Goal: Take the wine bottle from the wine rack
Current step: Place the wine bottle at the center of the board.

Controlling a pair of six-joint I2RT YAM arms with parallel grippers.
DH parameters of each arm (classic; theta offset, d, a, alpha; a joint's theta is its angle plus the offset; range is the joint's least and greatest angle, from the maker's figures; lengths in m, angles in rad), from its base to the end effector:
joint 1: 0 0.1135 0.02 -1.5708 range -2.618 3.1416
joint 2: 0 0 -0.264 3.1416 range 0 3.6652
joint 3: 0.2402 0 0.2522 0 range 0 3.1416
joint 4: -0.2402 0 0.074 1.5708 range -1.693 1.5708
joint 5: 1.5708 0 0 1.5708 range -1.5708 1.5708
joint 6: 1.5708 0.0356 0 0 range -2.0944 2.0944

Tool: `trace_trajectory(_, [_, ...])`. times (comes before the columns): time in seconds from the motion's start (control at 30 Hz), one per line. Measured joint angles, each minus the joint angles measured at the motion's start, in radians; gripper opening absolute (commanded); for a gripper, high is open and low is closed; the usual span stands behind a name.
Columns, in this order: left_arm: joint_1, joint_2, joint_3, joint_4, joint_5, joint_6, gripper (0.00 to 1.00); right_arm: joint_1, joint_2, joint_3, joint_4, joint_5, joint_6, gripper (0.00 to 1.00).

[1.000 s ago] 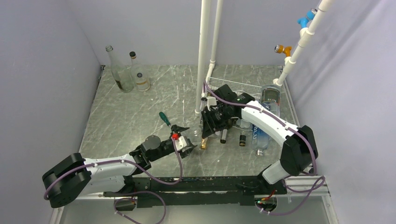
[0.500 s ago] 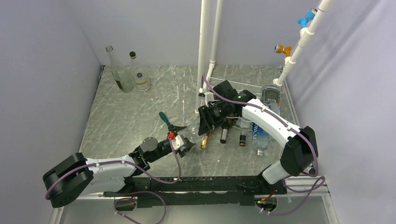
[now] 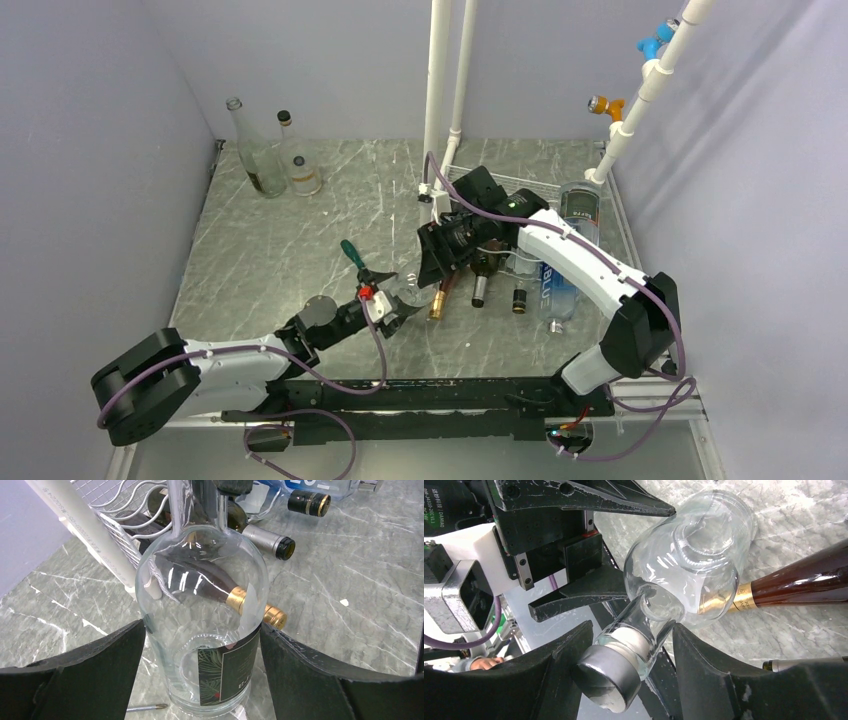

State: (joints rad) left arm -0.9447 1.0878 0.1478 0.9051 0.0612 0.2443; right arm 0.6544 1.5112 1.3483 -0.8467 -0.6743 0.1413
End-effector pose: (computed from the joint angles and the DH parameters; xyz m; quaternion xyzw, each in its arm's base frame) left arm 0.1153 -0.1632 0.1810 0.4203 0.5837 -0.2589 0.6446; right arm 0.2324 0.2063 0.3103 -0.3187 0.8539 0.3943 0.1178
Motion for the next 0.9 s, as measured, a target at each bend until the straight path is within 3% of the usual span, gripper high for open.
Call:
trace_trajectory(0.17, [0.0, -0.015, -0.014, -0.007, -0.002, -0.002, 0.88, 0.011, 0.0, 0.02, 0.002, -0.025, -0.015, 0.71])
trace_trajectory(0.7, [-0.004, -0.124, -0.044, -0.106, -0.006, -0.034, 0.89, 0.017, -0.04, 0.048, 0.009, -0.068, -0.072, 0.8])
trace_trajectory(0.77, [-0.004, -0.159, -0.045, -0.12, -0.007, -0.049, 0.9, 0.014, -0.064, 0.048, 0.009, -0.068, -0.087, 0.81])
trace_trajectory(0.83, [-0.004, -0.195, -0.047, -0.134, -0.008, -0.064, 0.99, 0.01, -0.09, 0.048, 0.009, -0.07, -0.112, 0.81])
trace_trajectory(0.9, [-0.004, -0.237, -0.047, -0.151, -0.014, -0.084, 0.99, -0.006, -0.115, 0.048, 0.009, -0.092, -0.148, 0.81])
